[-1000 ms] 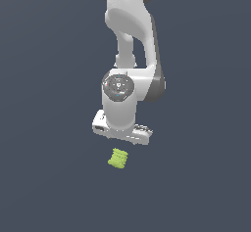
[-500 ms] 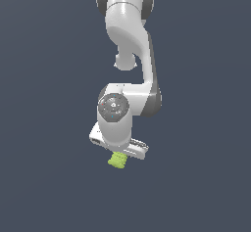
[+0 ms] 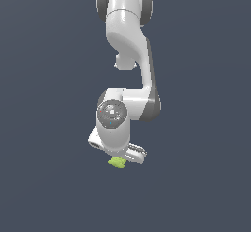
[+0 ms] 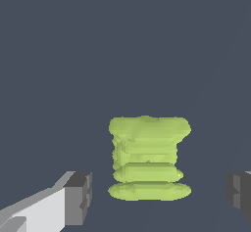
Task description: Pick up the object and move it to a goal position.
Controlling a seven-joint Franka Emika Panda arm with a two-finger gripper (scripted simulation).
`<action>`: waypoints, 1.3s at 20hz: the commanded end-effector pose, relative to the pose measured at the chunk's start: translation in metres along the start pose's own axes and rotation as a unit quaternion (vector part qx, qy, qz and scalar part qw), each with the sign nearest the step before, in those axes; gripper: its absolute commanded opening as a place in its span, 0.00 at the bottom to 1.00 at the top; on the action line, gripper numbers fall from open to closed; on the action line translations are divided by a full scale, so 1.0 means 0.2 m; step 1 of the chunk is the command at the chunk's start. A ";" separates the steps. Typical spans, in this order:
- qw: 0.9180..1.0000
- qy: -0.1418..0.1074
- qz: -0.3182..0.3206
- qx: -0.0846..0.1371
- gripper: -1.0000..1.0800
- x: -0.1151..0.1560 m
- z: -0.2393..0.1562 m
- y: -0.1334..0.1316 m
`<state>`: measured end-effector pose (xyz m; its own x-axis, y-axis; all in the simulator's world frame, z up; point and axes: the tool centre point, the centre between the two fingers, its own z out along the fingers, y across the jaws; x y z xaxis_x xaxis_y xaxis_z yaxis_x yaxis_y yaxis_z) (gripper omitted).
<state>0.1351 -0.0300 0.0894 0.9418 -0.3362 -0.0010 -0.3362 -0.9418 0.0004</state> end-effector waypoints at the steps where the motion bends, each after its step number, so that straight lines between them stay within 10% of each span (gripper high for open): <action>1: 1.000 0.000 0.000 0.000 0.96 0.00 0.00 0.00; 19: 1.000 0.001 0.001 0.000 0.96 0.00 0.25 0.00; 20: 1.000 0.001 0.001 0.000 0.00 0.00 0.25 0.00; 26: 1.000 0.001 0.001 0.000 0.00 0.00 0.25 0.00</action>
<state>0.1359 -0.0304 0.0391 0.9411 -0.3381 -0.0003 -0.3381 -0.9411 0.0000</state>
